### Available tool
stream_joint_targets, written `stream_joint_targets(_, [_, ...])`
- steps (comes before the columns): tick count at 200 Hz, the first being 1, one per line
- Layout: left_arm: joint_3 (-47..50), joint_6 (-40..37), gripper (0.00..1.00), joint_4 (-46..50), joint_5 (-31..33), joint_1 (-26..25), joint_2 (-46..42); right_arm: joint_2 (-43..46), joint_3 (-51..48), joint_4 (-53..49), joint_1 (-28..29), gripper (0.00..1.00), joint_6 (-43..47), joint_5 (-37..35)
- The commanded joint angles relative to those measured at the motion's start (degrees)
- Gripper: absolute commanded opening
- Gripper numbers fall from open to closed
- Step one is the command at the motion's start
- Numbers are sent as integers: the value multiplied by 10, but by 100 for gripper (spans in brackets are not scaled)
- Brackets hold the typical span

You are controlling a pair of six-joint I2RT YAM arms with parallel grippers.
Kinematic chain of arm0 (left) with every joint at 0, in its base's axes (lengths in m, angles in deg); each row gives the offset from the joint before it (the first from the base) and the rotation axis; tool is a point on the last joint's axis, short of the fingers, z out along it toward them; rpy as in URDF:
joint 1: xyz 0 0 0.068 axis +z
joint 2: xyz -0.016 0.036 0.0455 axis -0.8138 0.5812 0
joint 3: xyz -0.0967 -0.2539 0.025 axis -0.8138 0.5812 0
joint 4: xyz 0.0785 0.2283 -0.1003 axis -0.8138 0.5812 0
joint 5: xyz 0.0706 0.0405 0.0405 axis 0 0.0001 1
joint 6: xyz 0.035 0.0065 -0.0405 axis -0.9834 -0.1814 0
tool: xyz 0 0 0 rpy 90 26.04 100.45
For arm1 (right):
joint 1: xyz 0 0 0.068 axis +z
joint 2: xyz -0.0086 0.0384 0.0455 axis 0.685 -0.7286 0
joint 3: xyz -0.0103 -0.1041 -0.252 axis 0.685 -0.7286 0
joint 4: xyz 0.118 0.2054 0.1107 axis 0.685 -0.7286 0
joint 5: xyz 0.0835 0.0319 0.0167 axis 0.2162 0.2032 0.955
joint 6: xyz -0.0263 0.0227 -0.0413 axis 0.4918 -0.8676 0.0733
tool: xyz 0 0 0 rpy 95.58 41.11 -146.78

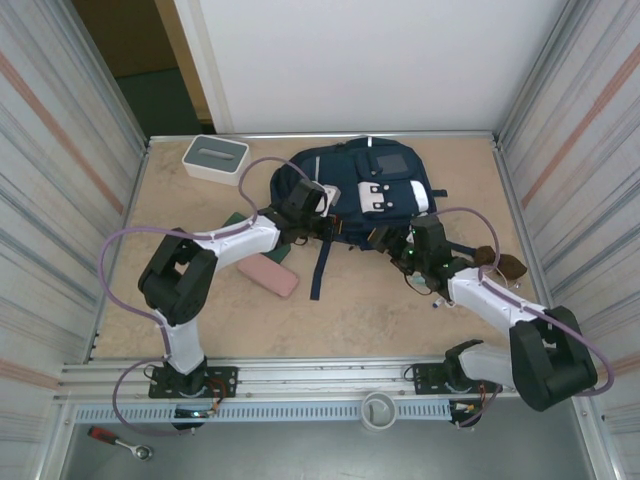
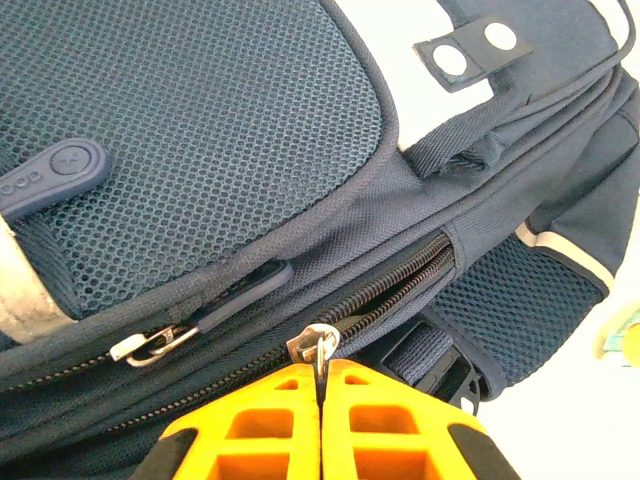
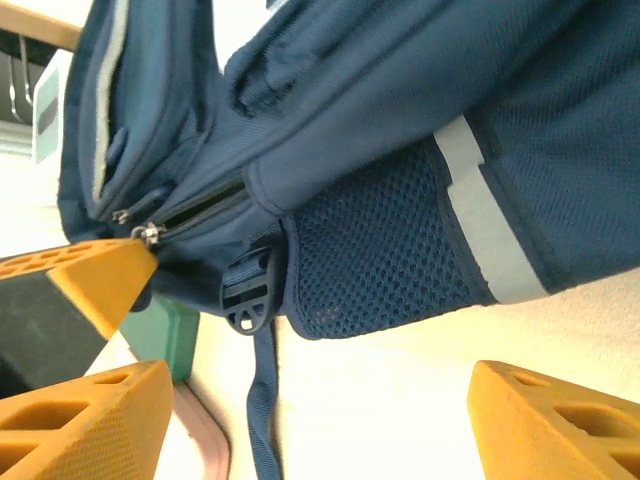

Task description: Pack books, pencil case, and school supplies into a backpack

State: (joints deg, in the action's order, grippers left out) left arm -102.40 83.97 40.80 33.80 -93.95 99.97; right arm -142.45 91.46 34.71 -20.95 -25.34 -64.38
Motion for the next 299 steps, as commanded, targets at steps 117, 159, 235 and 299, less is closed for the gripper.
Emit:
stream_joint_targets(117, [-16, -147, 0, 148, 297, -28, -66, -148, 46, 64, -100, 2, 39, -49])
stream_joint_targets(159, [-11, -148, 0, 157, 282, -15, -87, -170, 134, -52, -147, 2, 173, 18])
stream_joint_targets(235, [-26, -51, 0, 84, 86, -49, -95, -103, 99, -34, -131, 67, 84, 144])
stream_joint_targets(299, [-28, -51, 0, 82, 87, -69, -90, -150, 37, 148, -23, 71, -74, 53])
